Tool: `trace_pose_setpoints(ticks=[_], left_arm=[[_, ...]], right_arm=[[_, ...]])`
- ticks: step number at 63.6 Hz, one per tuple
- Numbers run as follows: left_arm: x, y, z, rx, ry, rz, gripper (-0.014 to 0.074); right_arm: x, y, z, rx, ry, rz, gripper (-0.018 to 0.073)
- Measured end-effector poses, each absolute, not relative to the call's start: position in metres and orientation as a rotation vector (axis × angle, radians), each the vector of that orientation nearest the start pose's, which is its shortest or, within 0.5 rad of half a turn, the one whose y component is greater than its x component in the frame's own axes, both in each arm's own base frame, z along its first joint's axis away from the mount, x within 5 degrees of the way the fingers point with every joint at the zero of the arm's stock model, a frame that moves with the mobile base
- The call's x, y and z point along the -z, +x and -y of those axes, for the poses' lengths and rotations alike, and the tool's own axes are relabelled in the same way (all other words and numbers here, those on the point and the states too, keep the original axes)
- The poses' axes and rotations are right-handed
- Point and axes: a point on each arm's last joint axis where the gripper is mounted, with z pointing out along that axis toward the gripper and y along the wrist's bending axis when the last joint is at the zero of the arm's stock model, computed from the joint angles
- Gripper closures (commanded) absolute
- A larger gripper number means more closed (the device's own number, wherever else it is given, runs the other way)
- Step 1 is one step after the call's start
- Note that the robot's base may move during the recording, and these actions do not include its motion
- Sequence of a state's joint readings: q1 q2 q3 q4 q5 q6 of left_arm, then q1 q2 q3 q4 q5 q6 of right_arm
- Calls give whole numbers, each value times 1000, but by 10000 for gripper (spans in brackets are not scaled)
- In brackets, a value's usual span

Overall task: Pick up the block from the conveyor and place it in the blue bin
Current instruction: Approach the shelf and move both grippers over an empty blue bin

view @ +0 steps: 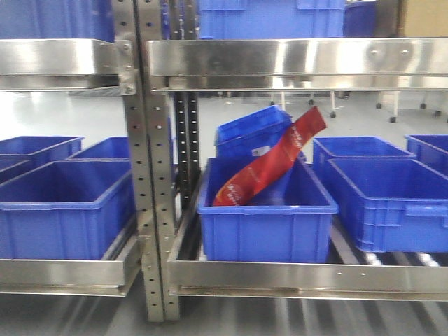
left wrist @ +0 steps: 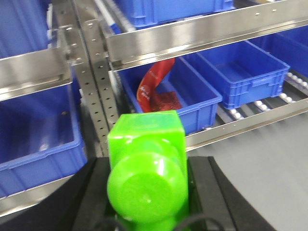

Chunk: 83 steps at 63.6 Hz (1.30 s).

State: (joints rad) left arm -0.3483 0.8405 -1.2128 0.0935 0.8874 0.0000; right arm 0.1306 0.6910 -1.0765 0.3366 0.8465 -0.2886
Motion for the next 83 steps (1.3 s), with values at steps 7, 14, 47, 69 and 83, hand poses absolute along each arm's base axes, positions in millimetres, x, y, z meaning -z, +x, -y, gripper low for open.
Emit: trace_pose_setpoints(ticks=[7,14,47,69,83], left_arm=[[-453,132,41,111,358,-1965,707],[-453,132,41,111,358,-1965,707],[-453,132,41,111,358,-1965,707],[-453,132,41,111,358,-1965,707],[-453,132,41,111,358,-1965,707]], right_arm=[[-437,99,-36,-286,-350,-1883,722],[-437,99,-36,-286,-350,-1883,722],[-437,99,-36,-286,-350,-1883,722],[-437,99,-36,-286,-350,-1883,722],[-437,99,-36,-286,-350,-1883,722]])
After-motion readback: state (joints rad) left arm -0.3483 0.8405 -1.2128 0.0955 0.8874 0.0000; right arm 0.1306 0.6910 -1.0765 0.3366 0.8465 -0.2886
